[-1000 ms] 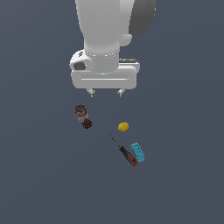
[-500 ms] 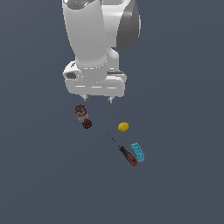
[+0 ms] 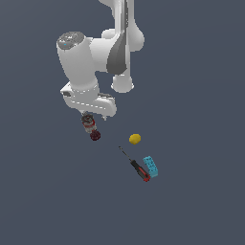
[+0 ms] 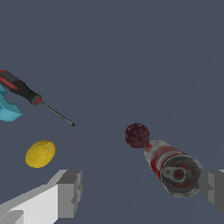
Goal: Pick up a designated object from a clutter of objects.
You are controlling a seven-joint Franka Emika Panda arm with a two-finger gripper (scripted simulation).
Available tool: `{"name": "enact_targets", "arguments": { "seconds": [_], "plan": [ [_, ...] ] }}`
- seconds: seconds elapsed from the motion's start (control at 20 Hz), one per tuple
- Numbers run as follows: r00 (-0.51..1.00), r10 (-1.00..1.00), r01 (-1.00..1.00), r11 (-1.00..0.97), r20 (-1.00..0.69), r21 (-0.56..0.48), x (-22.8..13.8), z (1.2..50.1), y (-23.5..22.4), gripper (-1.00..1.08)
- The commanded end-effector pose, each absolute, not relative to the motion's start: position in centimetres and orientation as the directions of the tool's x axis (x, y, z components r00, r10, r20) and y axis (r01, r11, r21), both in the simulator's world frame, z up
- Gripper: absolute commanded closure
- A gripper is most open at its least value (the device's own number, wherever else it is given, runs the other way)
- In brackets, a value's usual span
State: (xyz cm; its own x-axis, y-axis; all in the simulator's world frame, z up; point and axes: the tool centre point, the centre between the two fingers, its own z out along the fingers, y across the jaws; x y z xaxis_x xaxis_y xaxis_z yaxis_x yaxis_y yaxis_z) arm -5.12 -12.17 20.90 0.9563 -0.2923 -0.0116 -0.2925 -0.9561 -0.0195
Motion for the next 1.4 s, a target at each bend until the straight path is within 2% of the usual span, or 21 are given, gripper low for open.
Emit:
{"name": "enact_targets", "arguments": {
  "seconds": [0.0, 0.65, 1.35],
  "plan": [
    [0.939, -0.343, -0.343, -0.939, -0.009, -0.016, -6.6, 18.9, -13.9, -0.92],
    [0.87, -0.492, -0.492, -0.87, -0.001, -0.002, -12.4, 13.2, -18.6, -0.92],
    [0.864, -0.503, -0.503, -0.864, -0.001, 0.001, -12.9, 11.3, -18.9, -0.92]
  ]
}}
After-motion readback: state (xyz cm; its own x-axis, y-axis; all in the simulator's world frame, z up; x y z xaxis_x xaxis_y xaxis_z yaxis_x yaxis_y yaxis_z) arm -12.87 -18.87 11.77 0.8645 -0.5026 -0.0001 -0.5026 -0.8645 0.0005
